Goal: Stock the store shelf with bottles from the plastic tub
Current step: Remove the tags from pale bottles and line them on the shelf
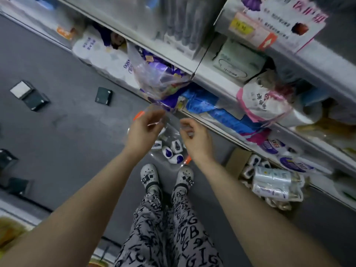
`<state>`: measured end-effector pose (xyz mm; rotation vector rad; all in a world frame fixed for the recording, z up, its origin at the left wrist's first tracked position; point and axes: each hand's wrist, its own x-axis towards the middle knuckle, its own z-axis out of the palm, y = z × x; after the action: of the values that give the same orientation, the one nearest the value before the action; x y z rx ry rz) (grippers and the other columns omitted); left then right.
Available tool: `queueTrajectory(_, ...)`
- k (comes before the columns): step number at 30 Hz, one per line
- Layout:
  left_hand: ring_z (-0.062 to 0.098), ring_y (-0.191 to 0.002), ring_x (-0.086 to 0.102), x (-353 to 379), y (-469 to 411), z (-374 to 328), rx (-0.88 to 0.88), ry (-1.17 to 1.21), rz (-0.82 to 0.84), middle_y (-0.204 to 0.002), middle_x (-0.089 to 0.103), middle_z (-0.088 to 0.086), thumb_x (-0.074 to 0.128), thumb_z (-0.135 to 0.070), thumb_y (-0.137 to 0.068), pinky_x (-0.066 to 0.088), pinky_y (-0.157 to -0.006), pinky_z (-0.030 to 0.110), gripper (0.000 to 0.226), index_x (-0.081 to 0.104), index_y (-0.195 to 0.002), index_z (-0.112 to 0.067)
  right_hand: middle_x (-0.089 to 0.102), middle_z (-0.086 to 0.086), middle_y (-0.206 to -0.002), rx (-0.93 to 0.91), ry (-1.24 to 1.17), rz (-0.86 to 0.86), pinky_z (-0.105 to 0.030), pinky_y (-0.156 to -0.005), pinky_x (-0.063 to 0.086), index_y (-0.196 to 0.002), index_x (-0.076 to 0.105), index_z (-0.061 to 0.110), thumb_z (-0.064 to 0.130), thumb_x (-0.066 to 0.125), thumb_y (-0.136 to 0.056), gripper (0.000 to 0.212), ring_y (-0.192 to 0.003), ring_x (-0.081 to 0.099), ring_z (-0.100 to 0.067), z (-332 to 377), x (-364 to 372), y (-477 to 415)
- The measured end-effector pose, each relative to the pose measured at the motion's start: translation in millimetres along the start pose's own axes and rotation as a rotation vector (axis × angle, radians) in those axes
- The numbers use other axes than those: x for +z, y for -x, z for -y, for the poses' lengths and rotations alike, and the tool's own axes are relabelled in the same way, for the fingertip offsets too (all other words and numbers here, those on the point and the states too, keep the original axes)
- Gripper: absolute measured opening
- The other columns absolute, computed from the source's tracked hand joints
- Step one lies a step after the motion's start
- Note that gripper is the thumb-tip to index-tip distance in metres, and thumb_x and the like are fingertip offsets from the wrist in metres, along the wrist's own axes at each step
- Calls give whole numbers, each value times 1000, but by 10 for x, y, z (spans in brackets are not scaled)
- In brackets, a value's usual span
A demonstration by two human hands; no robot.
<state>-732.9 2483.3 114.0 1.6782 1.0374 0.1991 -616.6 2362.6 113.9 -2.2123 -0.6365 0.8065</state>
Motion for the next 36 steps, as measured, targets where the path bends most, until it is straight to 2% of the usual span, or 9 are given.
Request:
queueTrajectory(3,7,-102,66,123,-65,510,-90,24,-13,-111,70,-4,64,-3,-91,54,-88,22,31,66,-115,-22,72,7,-99,9,9,61,-31,-82,57,-110,70,20,5,68,-90,25,-86,63,-3,-264,294,-108)
queueTrajectory(7,-1,-97,62,286,-110,1112,-220,23,-26,-106,66,-11,65,-6,-92,46,-78,3,28,66,-115,-21,68,14,-98,20,34,153,-22,-82,52,-110,70,19,5,68,-89,26,-84,58,3,-627,709,-276)
queueTrajectory(10,3,-104,62,411,-169,1575,-283,19,-22,-107,66,-13,66,-12,-93,48,-89,11,28,66,-119,-21,69,11,-102,33,69,216,-31,-86,55,-112,70,18,6,68,-88,27,-90,60,-3,-919,1026,-410)
queueTrajectory(14,-1,-101,55,551,-261,2076,-323,-56,1,-109,61,-14,66,-13,-91,35,-72,-6,35,64,-125,-23,61,21,-93,24,97,268,-37,-87,55,-111,70,18,6,70,-88,26,-92,61,-5,-1277,1351,-597)
queueTrajectory(17,2,-105,55,676,-351,2453,-361,-52,14,-114,60,-10,67,-12,-91,38,-82,5,42,60,-131,-23,69,8,-105,20,142,320,-41,-90,54,-113,68,18,9,71,-88,27,-99,63,-10,-1551,1581,-748)
queueTrajectory(22,14,-116,58,885,-534,3043,-377,-54,-16,-129,61,2,68,-6,-87,46,-98,26,50,58,-134,-21,71,5,-109,8,230,388,-36,-90,51,-115,65,21,15,71,-88,29,-106,64,-16,-1953,1956,-939)
queueTrajectory(24,15,-117,57,956,-598,3211,-387,-33,-21,-129,61,3,67,-6,-88,47,-99,27,51,57,-135,-21,72,4,-108,3,264,398,-38,-90,50,-116,64,22,17,71,-87,30,-105,64,-18,-2102,2120,-1002)
queueTrajectory(27,17,-118,57,1065,-694,3419,-372,-28,-18,-127,61,5,68,-5,-87,47,-101,31,52,56,-136,-18,70,2,-114,-11,305,421,-29,-88,45,-120,63,19,16,71,-87,34,-108,63,-19,-2296,2354,-1091)
queueTrajectory(36,21,-119,56,1292,-909,3968,-285,-142,3,-134,57,6,71,-5,-84,46,-103,33,59,54,-139,-17,61,-3,-126,-71,364,431,-41,-94,48,-128,59,18,16,77,-81,49,-113,59,-24,-2768,2841,-1294)
